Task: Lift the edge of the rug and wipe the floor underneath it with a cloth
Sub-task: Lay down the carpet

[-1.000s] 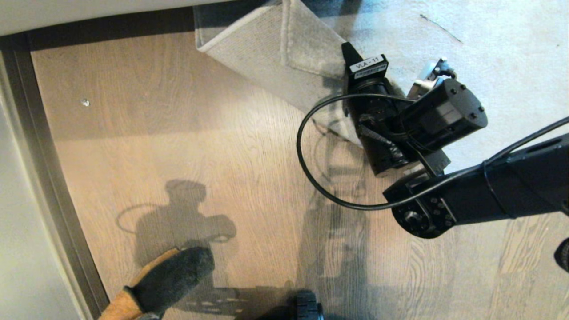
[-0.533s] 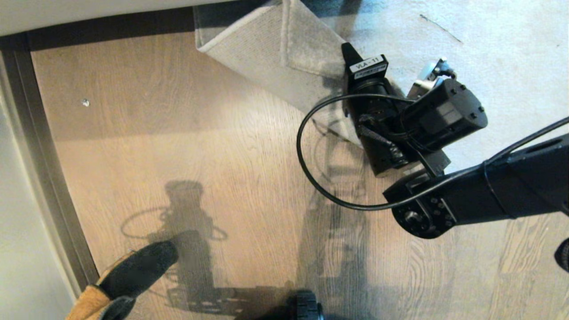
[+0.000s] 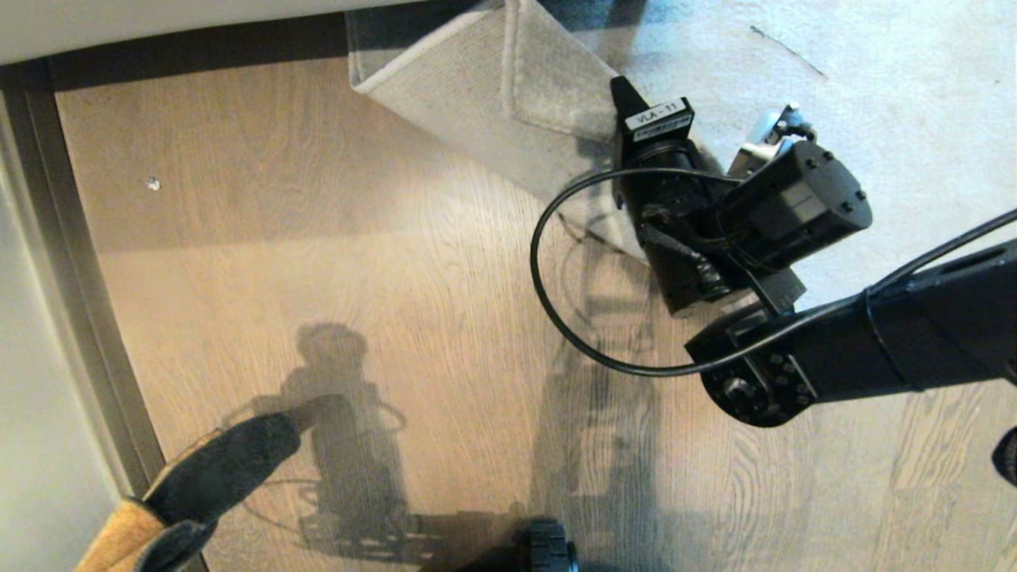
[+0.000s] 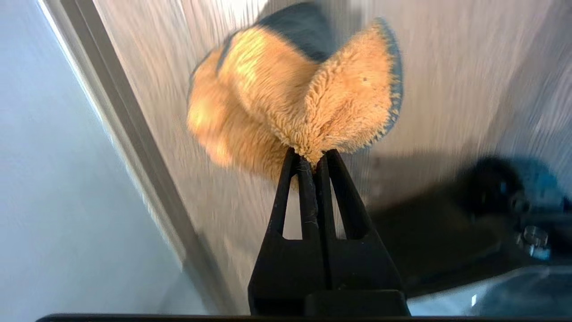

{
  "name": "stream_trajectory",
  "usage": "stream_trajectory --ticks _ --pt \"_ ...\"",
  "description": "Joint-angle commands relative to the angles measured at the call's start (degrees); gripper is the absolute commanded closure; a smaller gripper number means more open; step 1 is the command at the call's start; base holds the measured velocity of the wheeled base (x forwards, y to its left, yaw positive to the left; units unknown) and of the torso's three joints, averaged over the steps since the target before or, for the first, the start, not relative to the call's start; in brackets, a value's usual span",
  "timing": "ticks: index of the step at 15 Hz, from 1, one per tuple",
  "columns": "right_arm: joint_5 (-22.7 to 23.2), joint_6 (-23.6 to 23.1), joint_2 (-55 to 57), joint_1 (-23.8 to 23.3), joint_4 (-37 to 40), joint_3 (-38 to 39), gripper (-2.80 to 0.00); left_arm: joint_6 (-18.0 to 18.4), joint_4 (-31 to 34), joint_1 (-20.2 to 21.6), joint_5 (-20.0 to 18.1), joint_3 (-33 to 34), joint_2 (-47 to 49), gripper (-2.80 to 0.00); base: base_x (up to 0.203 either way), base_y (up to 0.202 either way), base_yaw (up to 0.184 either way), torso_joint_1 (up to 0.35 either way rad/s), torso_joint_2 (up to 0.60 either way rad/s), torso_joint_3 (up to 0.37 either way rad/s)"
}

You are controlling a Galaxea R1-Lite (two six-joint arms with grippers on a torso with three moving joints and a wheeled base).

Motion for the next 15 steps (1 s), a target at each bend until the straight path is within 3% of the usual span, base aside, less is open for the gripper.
stream_trajectory --ticks 1,15 --pt "-0.1 0.3 0.1 0.0 -2.7 0.0 0.00 0.0 0.0 -0.2 0.0 0.0 -6.0 0.00 0.000 0.000 0.000 0.000 0.00 0.000" --pt "0.0 -0.3 -2.6 -0.1 -2.8 5.6 0.00 -0.1 -0.2 -0.2 0.2 0.1 -6.1 0.00 0.000 0.000 0.000 0.000 0.00 0.000"
